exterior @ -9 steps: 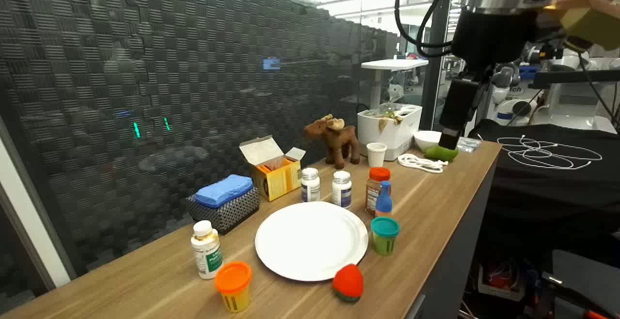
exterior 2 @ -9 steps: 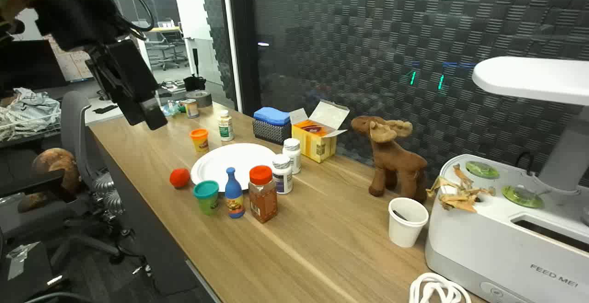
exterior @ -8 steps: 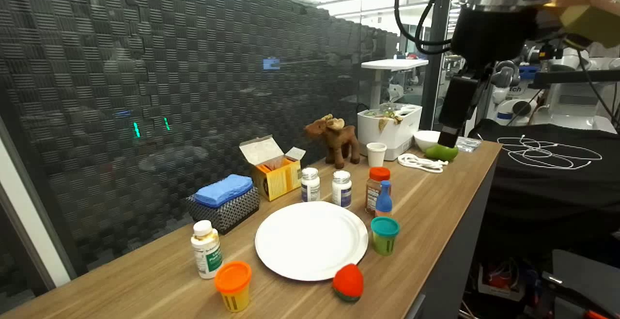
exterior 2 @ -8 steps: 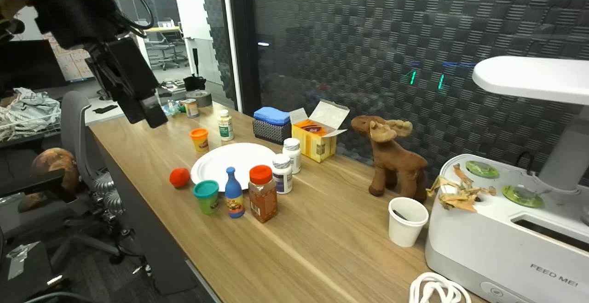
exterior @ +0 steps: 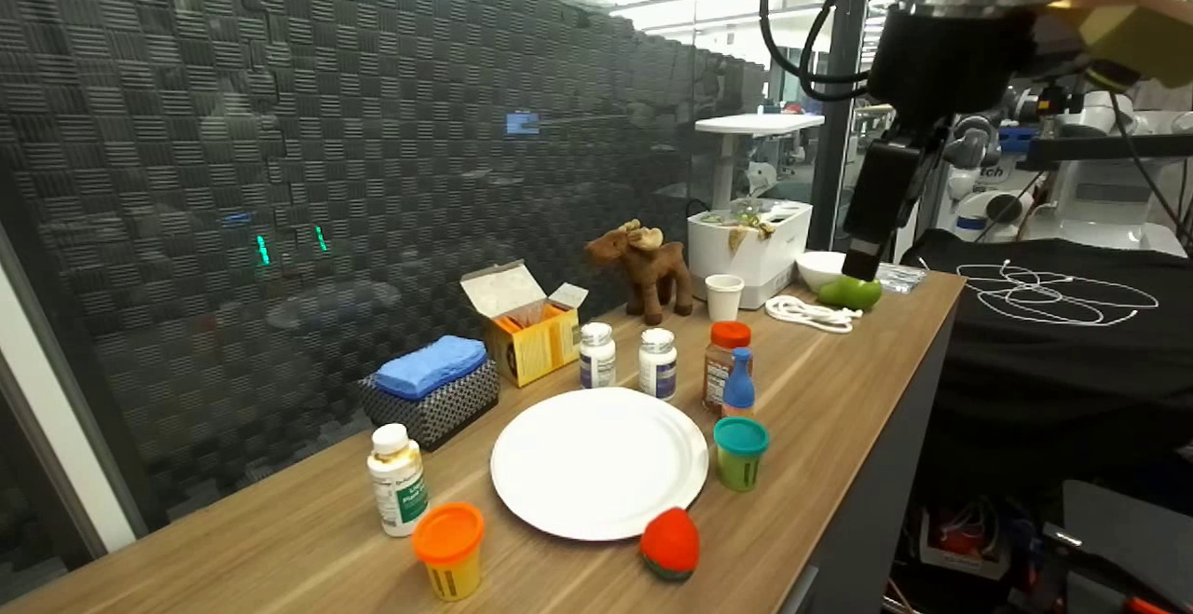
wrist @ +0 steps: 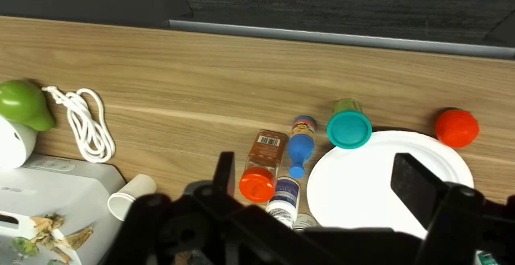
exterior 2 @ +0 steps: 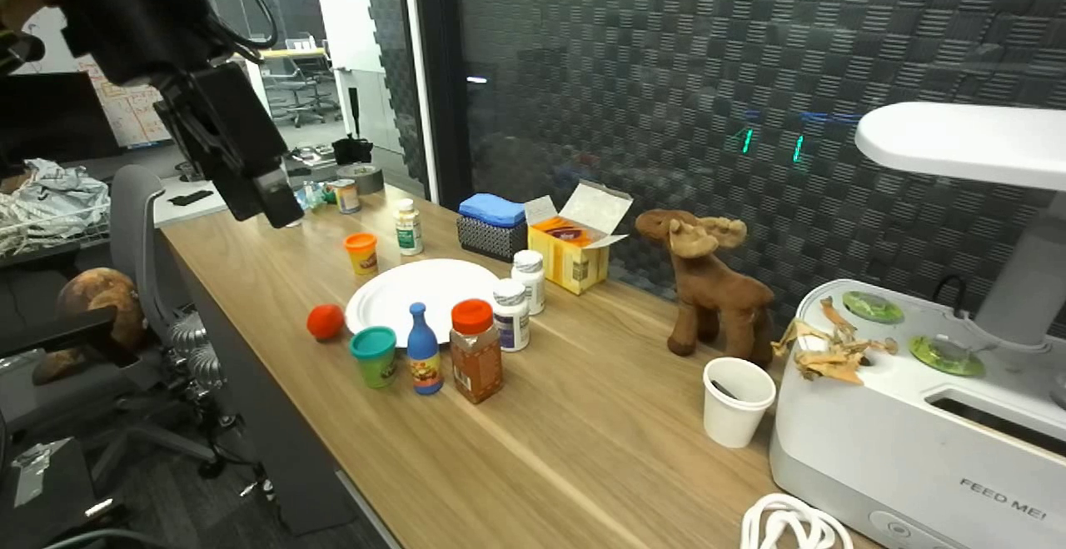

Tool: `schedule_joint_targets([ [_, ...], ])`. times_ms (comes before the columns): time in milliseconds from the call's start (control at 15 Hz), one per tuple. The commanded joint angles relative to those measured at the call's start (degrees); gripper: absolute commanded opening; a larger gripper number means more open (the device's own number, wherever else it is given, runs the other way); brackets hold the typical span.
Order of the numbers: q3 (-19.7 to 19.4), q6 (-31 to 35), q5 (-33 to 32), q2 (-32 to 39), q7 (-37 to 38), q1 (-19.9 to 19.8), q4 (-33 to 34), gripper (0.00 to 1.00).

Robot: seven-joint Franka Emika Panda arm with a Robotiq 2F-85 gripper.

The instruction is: Put the bottles and the red object on the plate

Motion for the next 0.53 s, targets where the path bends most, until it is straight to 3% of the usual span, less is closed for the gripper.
schedule_joint_targets([
  [0,-0.76,-0.27,-0.54,0.09,0.42,0.81,0.14,1.0],
  [200,-0.68,0.11,-0.29,0.89,0.53,0.93,0.65,1.0],
  [467,-0.46,1.67,1.44,10.11,-1.05,3.21,6.12,1.0],
])
